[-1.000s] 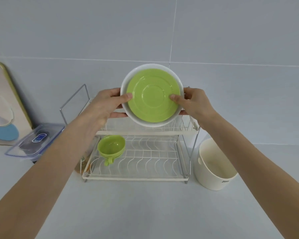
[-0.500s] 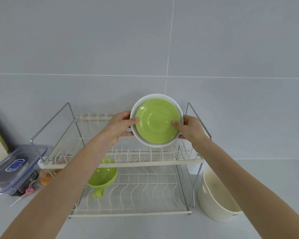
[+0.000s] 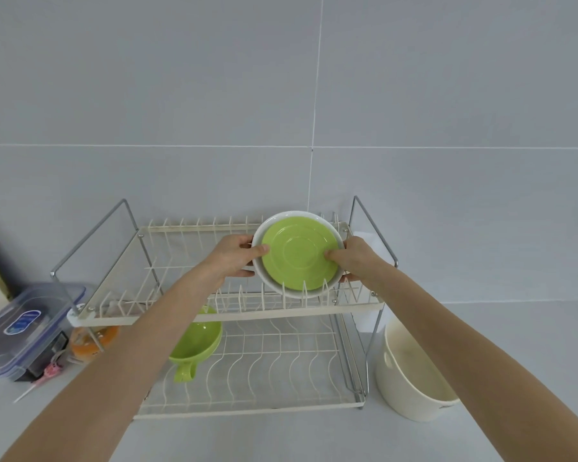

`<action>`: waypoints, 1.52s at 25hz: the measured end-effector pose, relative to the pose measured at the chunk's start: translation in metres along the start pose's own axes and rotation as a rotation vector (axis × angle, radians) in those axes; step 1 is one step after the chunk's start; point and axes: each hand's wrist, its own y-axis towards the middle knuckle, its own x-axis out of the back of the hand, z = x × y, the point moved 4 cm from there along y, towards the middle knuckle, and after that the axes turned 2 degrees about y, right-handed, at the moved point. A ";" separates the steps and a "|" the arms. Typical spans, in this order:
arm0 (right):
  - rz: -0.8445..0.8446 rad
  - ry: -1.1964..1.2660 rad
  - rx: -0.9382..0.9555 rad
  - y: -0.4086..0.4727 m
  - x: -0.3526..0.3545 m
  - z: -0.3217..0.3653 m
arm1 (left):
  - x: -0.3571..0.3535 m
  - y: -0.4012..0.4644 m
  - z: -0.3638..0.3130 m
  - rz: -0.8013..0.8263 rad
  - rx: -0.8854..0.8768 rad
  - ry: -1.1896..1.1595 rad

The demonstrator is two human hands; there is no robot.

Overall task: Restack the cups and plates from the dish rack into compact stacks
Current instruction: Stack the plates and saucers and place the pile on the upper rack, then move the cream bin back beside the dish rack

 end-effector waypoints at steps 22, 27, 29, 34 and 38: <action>-0.248 -0.670 0.731 -0.113 0.052 0.019 | -0.047 -0.103 -0.085 -0.324 -0.513 1.165; -0.242 -0.668 0.646 -0.127 0.090 -0.019 | -0.088 -0.129 -0.089 -0.333 -0.563 1.091; -0.246 -0.687 0.618 -0.131 0.102 -0.037 | -0.108 -0.136 -0.087 -0.321 -0.573 1.066; -0.237 -0.694 0.579 -0.134 0.126 -0.081 | -0.158 -0.148 -0.079 -0.308 -0.623 0.969; -0.223 -0.658 0.537 -0.126 0.139 -0.111 | -0.191 -0.150 -0.066 -0.299 -0.655 0.957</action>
